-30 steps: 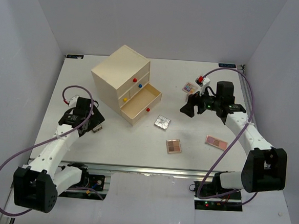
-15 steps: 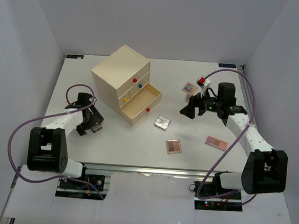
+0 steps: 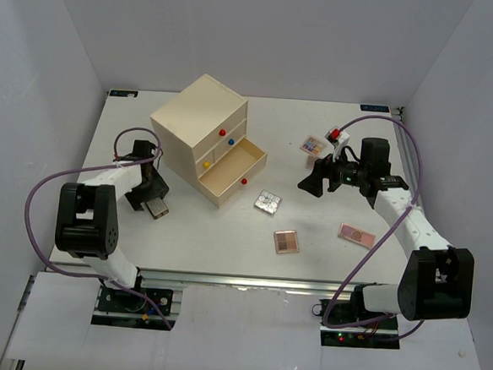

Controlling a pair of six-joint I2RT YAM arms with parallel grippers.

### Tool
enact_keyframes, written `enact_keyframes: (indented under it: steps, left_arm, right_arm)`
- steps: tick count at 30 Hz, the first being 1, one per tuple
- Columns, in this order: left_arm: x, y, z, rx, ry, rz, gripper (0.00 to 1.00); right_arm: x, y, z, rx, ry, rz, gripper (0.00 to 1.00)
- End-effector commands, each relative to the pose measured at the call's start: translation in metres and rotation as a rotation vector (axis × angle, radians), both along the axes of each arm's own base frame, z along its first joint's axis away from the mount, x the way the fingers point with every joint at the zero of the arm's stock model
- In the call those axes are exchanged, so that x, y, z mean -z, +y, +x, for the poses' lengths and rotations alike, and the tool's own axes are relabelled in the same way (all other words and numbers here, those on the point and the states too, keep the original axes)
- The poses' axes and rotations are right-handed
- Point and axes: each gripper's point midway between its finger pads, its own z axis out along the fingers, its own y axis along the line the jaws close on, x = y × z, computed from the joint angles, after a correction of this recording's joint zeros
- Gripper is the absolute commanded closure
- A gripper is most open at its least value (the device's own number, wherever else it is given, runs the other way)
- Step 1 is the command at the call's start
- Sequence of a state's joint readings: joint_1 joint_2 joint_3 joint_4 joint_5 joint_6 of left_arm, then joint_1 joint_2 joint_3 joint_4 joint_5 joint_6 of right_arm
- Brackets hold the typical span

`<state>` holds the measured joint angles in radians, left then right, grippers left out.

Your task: Organize the makeup

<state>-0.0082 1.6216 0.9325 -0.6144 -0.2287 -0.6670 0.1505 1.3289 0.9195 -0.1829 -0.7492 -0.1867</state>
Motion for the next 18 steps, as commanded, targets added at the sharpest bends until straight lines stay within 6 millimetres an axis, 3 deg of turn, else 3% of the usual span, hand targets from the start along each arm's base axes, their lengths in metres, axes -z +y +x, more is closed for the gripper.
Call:
enact_keyframes:
  steps: [1,2,5,10,15,18]
  left_arm:
    - [0.006,0.0,-0.002,-0.002,0.003,-0.011,0.35]
    - [0.006,0.0,-0.002,-0.001,-0.001,-0.013,0.36]
    - [0.002,0.0,-0.003,-0.003,-0.028,-0.012,0.67]
    - [-0.015,-0.004,-0.004,0.008,-0.095,-0.032,0.85]
    - [-0.076,-0.02,-0.006,0.098,-0.327,-0.096,0.94]
    - [-0.139,-0.035,-0.015,0.2,-0.558,-0.126,0.99]
  right_arm:
    - [-0.005,-0.001,0.001,-0.004,-0.015,0.023,0.14]
    - [-0.005,-0.001,0.001,-0.004,-0.014,0.024,0.14]
    - [-0.007,-0.002,0.002,-0.003,-0.016,0.031,0.14]
    - [-0.005,-0.005,0.002,0.005,-0.005,0.04,0.14]
    - [-0.006,-0.007,0.002,-0.011,-0.018,0.046,0.14]
    - [-0.007,-0.007,-0.002,-0.048,-0.042,0.052,0.14]
